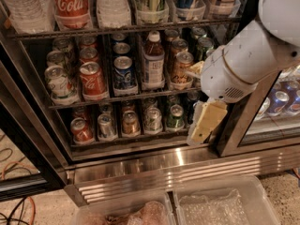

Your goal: Pick coke can from middle shelf of fridge

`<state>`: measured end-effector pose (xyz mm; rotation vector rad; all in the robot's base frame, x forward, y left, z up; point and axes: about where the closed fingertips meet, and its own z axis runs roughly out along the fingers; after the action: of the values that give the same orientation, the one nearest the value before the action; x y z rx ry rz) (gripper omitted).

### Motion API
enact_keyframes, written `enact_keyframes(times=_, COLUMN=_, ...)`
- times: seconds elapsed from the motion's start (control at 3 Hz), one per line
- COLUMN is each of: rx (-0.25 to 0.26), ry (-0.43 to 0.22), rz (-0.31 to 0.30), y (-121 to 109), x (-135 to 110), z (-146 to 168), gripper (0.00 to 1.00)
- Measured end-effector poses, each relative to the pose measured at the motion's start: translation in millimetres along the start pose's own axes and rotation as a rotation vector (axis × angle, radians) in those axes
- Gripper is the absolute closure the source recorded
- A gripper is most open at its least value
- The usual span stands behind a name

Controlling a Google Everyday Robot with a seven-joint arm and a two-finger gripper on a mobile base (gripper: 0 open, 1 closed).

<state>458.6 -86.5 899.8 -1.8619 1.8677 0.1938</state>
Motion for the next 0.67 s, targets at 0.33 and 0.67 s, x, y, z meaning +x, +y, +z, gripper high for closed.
enact_keyframes(times=0.33, rx=0.022, ry=-0.001, rz=0.051, y=-1.1, x=3.6, z=10.4, gripper=0.00)
enact_keyframes(times=0.67, rx=0.031, ry=-0.087, rz=0.110, y=0.9, x=6.1, z=33.9, gripper=0.00)
